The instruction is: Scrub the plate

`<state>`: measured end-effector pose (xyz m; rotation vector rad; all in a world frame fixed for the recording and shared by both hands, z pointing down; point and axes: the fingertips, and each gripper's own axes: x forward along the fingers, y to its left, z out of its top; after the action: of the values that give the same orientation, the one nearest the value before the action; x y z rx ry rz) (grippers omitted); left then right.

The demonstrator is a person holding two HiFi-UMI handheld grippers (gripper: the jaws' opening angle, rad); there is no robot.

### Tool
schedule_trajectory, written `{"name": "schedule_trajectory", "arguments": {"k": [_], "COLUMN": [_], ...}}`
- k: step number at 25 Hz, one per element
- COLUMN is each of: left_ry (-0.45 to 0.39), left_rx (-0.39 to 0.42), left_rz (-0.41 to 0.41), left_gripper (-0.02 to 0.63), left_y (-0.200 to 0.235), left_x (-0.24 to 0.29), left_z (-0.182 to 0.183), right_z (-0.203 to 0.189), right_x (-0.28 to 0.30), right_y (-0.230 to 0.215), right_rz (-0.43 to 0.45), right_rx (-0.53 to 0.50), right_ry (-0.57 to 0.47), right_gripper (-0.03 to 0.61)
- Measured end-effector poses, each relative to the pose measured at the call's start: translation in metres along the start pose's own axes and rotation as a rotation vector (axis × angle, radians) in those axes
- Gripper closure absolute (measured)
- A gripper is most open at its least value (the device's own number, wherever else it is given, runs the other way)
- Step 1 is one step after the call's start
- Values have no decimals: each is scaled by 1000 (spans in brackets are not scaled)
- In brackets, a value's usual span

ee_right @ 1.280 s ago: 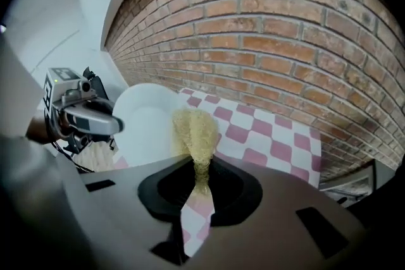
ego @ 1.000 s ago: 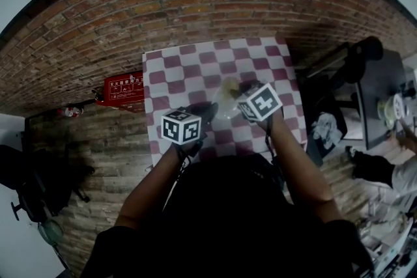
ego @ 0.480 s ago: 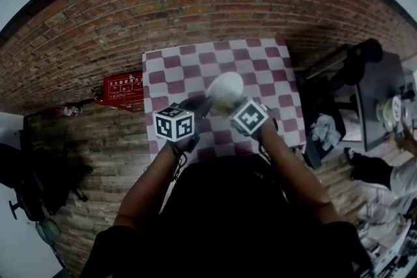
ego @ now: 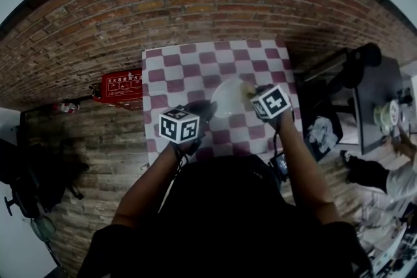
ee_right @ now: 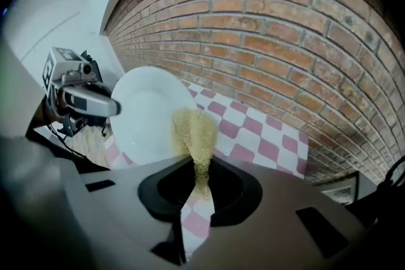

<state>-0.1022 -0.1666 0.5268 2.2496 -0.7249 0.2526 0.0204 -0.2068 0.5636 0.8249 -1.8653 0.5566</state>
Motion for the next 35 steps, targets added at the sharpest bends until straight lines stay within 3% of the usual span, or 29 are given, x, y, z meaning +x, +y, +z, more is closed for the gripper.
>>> {"name": "schedule_trajectory", "arguments": {"k": [3,9,12,16,22,27,32,35], "left_ry": [12,-21,-65,-87,-92,-49,37,87], "left_rx": [1,-10,-7,27,130,322,671,885], "left_rz": [-19,-46,-32,-6,27,98,210,274], "left_gripper": [594,594,594,594,595,595,595,595], "left_y": [-7,-14,-10,-3,3,10,6,2], "left_x": [5,10,4,-4,-17,-26,-27,-27], "left_z": [-2,12,25,37,46,51,57,63], "right_z": [24,64,52,24,-19,-15,6,22], "right_x": [-19,-36,-25,-3,13,-4,-38,-58], "right_y": [3,58,82,92,56,16,-3,-2], "right_rz": [-19,9,42,77,42,44,137,177], "right_rx": [-28,-172,-218,-206,-120,0,138,152], "right_ry": [-54,-121,-75,-1,81,-29,-154,-197], "right_gripper": [532,532,532,532,532,532,532,532]}}
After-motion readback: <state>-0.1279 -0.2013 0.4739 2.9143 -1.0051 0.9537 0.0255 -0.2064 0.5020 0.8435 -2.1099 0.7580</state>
